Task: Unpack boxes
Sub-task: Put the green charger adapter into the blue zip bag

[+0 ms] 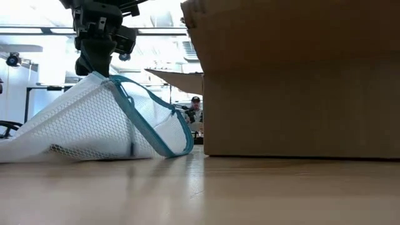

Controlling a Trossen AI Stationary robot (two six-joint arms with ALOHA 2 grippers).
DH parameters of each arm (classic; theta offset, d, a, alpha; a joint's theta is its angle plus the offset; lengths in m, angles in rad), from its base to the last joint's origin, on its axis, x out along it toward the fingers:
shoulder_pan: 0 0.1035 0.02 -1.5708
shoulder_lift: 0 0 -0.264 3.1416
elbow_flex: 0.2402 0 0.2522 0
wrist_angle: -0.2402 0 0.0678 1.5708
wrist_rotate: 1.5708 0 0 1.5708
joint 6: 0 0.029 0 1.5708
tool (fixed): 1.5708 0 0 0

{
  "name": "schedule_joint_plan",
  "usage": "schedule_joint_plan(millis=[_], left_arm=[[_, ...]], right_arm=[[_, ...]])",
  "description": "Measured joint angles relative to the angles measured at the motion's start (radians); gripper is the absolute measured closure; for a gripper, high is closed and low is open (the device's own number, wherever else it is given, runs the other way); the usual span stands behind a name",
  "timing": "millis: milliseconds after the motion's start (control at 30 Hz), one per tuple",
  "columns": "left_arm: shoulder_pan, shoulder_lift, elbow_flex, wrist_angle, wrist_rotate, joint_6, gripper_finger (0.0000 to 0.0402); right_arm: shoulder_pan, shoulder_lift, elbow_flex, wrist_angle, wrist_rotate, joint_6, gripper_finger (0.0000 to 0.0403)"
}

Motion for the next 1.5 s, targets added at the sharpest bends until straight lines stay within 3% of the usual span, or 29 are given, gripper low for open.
schedule_joint_plan(millis=[400,633,767,1033,1133,1300,1500], left_arm=[[0.000,0.000,0.000,-0.003,-0.001,0.006,0.0401],[0.000,0.000,0.000,-0.001,-0.016,0.020,0.0401],[0.000,0.000,0.000,0.002,-0.016,0.024,0.0401],[0.000,0.000,0.000,0.002,-0.016,0.024,0.0401],[0.000,0.000,0.000,0.002,-0.016,0.024,0.0401],[0.000,0.000,0.000,0.003,-0.016,0.024,0.0401],[0.000,0.000,0.000,0.003,-0.016,0.029,0.0401]], right_arm=[[-0.004,-0.226,0.000,-0.448,0.060,-0.076,0.0403],[-0.005,-0.312,0.000,-0.425,0.060,-0.280,0.0402],[-0.007,-0.264,0.004,-0.412,0.060,-0.365,0.0371],[-0.011,-0.111,0.176,-0.464,0.024,-0.372,0.0231],[-0.011,-0.049,0.232,-0.452,-0.001,-0.312,0.0196],[-0.011,0.051,0.256,-0.461,0.000,-0.194,0.0182],[0.002,0.068,0.259,-0.468,0.060,0.029,0.0208]])
